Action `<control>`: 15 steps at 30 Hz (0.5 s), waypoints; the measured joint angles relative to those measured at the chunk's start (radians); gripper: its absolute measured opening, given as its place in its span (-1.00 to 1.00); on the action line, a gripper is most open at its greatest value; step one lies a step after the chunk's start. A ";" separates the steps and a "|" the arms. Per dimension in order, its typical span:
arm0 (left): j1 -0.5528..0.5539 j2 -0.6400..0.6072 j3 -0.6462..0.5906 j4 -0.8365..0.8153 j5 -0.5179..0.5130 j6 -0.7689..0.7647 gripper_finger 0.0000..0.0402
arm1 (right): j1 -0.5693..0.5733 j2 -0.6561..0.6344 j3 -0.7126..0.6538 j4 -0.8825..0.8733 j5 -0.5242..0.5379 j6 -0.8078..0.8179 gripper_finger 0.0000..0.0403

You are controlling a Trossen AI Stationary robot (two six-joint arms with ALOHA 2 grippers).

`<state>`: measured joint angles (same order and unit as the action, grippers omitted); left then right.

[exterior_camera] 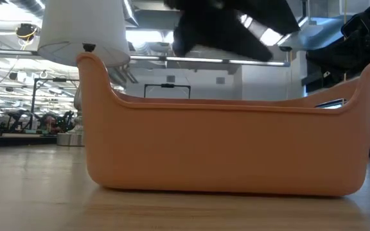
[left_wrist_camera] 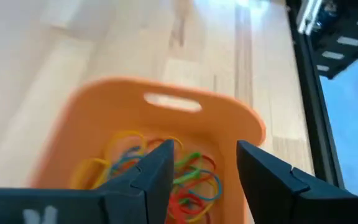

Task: Pick and place rubber bands into bin
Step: Return to Home Position

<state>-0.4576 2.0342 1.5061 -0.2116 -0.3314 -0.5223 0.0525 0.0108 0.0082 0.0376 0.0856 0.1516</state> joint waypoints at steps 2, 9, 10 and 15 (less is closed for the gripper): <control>0.009 -0.015 0.045 -0.078 -0.025 -0.001 -0.19 | 0.000 0.000 0.000 0.000 0.000 0.001 -0.89; 0.043 -0.147 0.055 -0.281 -0.059 0.149 -0.51 | 0.000 0.000 0.000 0.000 0.000 0.001 -0.89; 0.051 -0.172 0.042 -0.313 -0.059 0.171 -0.60 | 0.000 0.000 0.000 0.000 0.000 0.000 -0.89; 0.089 -0.340 -0.153 -0.313 -0.085 0.282 -0.96 | 0.000 0.000 0.000 0.000 0.000 0.000 -0.89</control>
<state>-0.3689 1.6943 1.3529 -0.5246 -0.4165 -0.2403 0.0525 0.0109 0.0082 0.0376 0.0856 0.1520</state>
